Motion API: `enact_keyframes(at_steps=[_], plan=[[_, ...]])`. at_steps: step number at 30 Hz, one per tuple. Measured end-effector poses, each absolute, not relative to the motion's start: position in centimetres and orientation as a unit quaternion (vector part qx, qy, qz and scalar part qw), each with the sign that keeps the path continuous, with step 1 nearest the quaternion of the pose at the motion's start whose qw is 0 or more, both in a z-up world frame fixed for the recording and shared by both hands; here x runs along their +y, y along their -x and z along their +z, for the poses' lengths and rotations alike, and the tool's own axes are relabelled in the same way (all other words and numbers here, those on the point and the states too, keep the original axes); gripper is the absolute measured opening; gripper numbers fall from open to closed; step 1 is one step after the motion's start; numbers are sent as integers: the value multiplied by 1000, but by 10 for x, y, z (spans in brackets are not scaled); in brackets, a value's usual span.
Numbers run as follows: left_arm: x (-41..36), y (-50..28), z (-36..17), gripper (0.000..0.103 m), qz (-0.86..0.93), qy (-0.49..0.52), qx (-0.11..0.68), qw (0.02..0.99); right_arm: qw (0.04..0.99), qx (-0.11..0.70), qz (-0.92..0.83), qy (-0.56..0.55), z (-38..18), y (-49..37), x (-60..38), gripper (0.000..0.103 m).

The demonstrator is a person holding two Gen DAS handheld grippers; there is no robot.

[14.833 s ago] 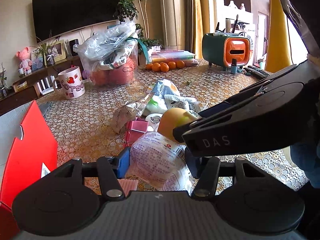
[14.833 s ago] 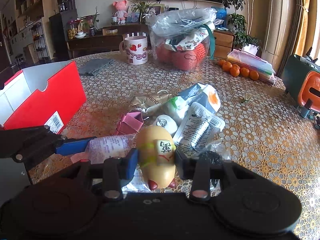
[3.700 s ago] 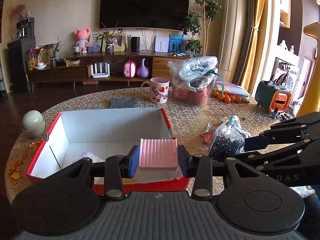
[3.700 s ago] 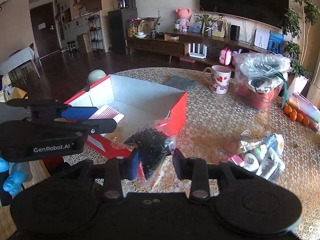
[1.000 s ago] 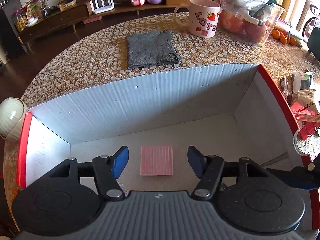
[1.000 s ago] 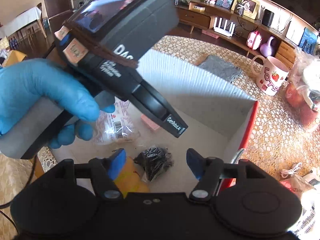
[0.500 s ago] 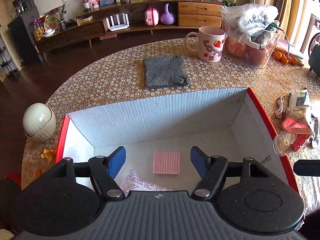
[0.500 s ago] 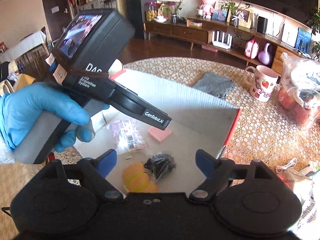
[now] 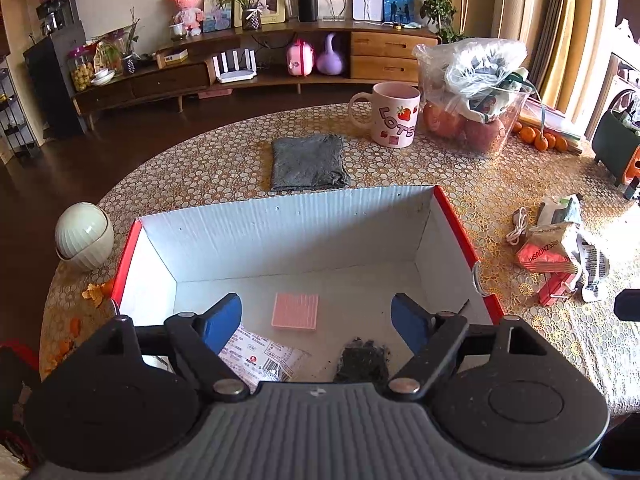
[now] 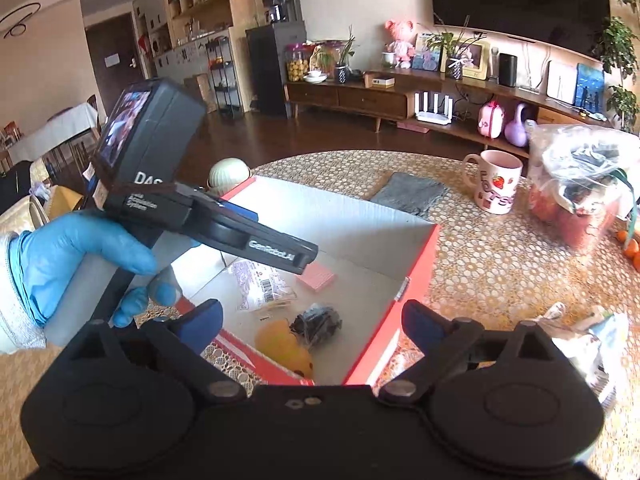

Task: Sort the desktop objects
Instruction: 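Open the left tool to release the pink block while the right tool releases the black bag, then withdraw both tools from the box back over the table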

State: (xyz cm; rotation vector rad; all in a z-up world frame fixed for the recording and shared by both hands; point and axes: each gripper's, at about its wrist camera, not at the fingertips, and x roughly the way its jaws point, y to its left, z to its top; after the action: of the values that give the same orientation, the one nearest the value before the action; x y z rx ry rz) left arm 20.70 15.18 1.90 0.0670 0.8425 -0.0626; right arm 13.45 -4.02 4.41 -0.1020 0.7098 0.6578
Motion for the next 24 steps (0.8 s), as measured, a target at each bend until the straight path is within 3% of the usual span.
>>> enact_keyframes(at_steps=[10, 18, 24], plan=[[117, -174, 28, 88, -44, -36, 388, 920, 896, 329, 296, 25, 48, -112, -80, 97], [82, -139, 35, 100, -67, -30, 364, 928, 913, 312, 264, 17, 44, -99, -118, 97], [53, -121, 37, 101, -92, -24, 347, 933, 922, 305, 238, 22, 38, -91, -149, 98]])
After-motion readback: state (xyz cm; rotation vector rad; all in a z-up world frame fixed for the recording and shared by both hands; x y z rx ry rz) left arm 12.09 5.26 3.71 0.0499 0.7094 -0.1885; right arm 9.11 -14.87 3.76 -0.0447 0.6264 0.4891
